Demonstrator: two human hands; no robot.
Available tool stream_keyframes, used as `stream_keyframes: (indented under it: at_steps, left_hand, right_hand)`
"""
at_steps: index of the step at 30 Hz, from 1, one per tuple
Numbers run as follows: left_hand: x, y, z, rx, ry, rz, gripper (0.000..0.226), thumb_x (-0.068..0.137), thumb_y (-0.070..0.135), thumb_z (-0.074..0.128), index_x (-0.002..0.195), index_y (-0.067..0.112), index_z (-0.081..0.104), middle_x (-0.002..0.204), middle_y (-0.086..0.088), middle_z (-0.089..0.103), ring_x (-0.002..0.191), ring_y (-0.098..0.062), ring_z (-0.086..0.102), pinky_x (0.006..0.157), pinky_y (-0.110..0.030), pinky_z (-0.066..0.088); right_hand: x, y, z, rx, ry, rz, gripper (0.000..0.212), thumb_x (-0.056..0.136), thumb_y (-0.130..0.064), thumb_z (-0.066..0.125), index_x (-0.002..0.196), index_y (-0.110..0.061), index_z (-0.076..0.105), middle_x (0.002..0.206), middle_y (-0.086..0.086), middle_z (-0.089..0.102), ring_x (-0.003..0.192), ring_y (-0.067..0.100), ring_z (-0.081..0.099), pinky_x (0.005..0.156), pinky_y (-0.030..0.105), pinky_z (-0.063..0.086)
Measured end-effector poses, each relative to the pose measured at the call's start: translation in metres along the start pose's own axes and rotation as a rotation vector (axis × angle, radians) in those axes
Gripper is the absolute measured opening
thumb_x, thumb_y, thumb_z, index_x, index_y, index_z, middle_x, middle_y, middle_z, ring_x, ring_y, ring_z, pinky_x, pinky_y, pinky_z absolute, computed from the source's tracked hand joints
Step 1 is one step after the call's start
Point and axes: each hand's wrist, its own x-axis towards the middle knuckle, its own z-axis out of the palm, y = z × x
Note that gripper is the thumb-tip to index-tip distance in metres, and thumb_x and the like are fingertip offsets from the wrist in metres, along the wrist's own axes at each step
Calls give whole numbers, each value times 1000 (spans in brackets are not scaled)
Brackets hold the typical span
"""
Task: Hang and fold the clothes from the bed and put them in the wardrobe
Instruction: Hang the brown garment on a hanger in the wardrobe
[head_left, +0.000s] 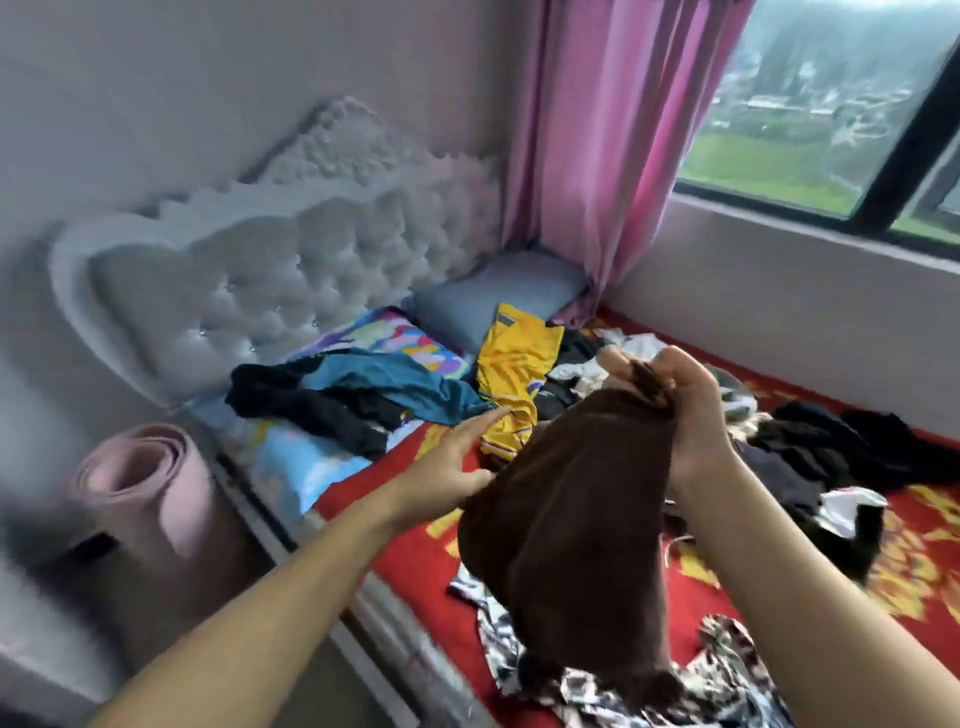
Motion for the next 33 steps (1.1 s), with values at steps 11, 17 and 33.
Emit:
stream_keyframes:
  at_steps: [11,17,33]
  left_hand:
    - [-215,19,-128,134,284,-86,12,94,21,58,84,17,65,78,18,62,74,7,52,71,-21,42]
    - [-369,-6,-227,-160,823,-277,32,96,33,52,84,8,68,83,0,70,79,-11,63,72,-23,48]
    - [-583,-62,-374,-314,1132,-756,38,86,53,60,99,20,71,99,-1,72,99,-20,65,97,-39,48]
  right_hand:
    - [88,124,198,-101,-289,333,33,49,-21,69,67,-18,41,57,-2,17,50,13,18,47,23,27]
    - [98,240,300,-1158,-151,-32,16,90,-4,53,78,-14,56,75,8,57,70,17,52,63,23,44]
    - [87,488,543,-1114,-813,7,24,92,-18,46,74,-29,55,65,-19,60,59,-3,54,59,21,44]
